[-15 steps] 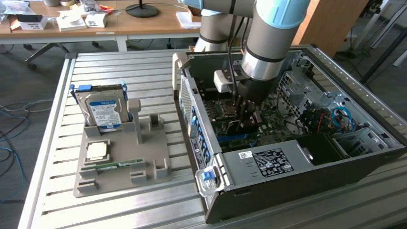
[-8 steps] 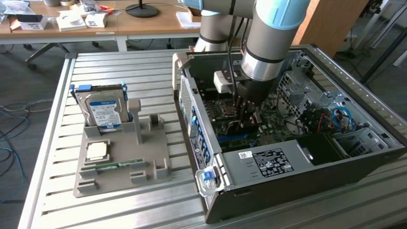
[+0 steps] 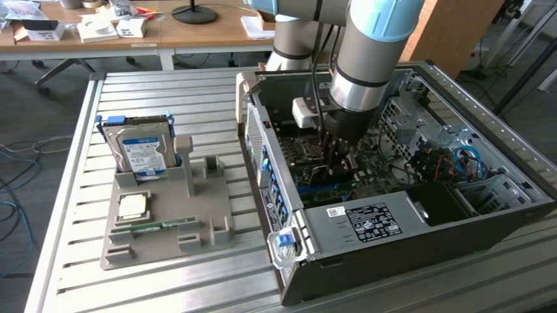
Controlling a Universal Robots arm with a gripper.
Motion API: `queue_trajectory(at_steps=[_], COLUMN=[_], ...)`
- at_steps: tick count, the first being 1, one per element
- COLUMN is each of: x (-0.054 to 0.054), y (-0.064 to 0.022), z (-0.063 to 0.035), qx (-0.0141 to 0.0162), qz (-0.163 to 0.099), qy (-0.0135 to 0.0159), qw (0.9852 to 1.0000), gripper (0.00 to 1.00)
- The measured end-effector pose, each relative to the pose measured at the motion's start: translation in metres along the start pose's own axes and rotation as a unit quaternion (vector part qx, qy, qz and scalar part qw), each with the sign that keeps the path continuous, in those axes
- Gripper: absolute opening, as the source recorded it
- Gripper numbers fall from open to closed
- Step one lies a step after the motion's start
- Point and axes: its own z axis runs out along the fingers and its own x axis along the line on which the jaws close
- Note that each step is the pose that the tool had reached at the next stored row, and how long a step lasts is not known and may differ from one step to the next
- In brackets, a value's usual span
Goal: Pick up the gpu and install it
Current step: 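Insert the gpu into the slot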
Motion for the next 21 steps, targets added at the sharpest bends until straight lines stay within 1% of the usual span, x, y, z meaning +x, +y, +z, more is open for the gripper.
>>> queue_trajectory(at_steps=[3,21], x=[0.0001,0.0001], y=[0.0001,0.0016], z=[0.0002,0.0014], qx=[-0.0002,0.0], qz=[0.0,0.0], qy=[0.0004,0.0006], qw=[1.0,1.0], gripper=[0.27,0.27])
